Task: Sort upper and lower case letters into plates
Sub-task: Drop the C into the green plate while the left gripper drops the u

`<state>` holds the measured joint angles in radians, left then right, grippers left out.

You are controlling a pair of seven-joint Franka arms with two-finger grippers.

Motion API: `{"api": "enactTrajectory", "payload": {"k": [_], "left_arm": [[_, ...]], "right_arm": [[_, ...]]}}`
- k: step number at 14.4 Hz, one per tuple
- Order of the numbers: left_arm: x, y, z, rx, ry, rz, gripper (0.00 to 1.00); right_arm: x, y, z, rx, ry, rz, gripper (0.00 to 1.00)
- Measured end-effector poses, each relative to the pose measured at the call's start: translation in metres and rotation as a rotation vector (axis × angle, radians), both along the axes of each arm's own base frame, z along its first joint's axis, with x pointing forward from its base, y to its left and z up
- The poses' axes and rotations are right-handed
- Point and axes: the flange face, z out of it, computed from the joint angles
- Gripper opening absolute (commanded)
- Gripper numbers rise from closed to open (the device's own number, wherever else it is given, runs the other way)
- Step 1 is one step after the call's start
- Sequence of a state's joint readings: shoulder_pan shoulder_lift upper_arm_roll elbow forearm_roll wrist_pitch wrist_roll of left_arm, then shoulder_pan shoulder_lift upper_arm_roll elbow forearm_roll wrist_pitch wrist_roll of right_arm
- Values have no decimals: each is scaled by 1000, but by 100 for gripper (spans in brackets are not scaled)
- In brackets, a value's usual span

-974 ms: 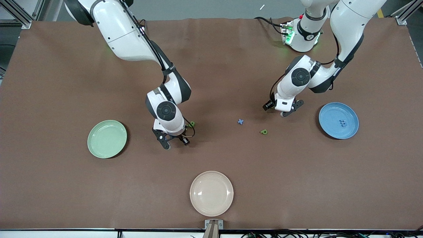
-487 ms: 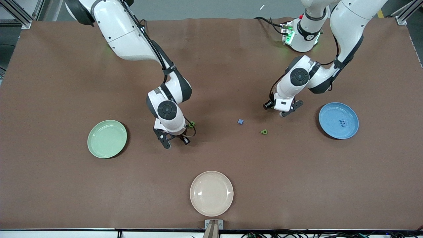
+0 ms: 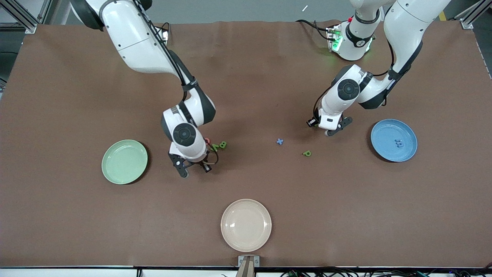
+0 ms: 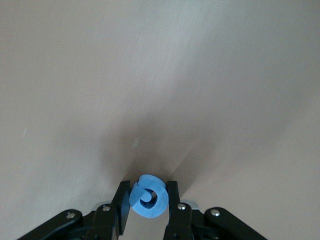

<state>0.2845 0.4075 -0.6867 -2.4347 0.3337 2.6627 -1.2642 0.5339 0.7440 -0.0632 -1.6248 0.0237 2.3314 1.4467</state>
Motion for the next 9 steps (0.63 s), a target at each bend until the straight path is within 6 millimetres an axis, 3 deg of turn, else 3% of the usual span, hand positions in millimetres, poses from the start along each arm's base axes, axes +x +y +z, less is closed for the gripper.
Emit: {"api": "enactTrajectory", "payload": {"k": [2,5,7,9], "left_arm": [[1,0,1,-1,-2,0,18],[7,3,3,1,-13,4,17],[16,8,11,12,-35,4,17],[26,13,26,39,-57,-20,15]], "right_arm": [[14,-41,8,-11,-2,13,0],[26,-120,42,-9,-8,73,0],[15,-175,62,-4,11,125,0],[-6,-225,65,4,26,169,0]]}}
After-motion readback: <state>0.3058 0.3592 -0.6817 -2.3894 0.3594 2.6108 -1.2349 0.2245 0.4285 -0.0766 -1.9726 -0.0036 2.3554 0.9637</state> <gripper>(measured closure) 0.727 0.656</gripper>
